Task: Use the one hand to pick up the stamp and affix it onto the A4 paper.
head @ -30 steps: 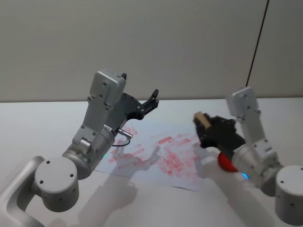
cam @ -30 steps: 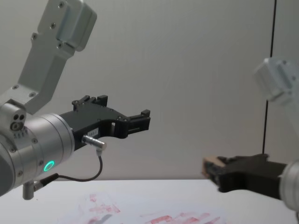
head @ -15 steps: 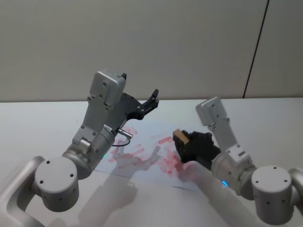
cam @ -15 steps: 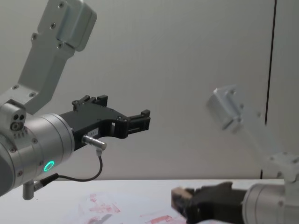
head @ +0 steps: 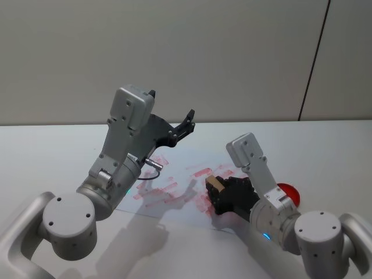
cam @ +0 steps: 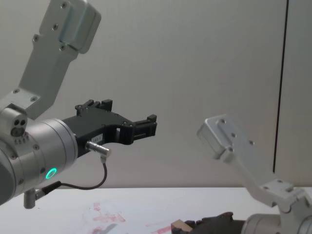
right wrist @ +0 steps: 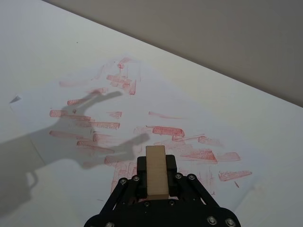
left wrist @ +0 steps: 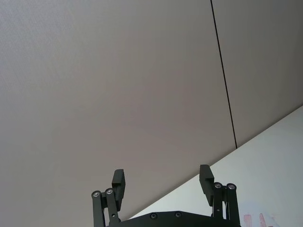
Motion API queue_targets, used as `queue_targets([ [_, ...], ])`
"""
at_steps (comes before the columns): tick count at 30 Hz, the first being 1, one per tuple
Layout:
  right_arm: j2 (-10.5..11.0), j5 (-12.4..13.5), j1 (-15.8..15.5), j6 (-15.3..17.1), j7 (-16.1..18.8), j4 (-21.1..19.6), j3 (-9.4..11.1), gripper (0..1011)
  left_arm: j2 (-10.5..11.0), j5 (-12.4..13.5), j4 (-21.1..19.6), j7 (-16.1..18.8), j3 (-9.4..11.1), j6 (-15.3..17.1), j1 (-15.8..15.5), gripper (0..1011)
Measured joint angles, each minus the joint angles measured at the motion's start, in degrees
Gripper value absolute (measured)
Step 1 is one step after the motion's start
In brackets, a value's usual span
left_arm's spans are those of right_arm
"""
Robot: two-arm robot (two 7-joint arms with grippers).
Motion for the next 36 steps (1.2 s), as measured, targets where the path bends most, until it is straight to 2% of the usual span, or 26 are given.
queue_targets([
  [26,-0.6,-0.8,-0.2,0.0,-2.2,2.5,-0.4,217,0.0,0.0,0.0,0.0,0.0,0.0,0.0,1001],
  [30,-0.6,-0.1,-0.2,-0.3,-2.6,2.3,-0.2,217,0.0,0.0,0.0,0.0,0.0,0.0,0.0,1001],
  [36,-0.5,2.2,-0.3,-0.7,-3.1,-0.3,0.4,217,0.0,0.0,0.0,0.0,0.0,0.0,0.0,1001],
])
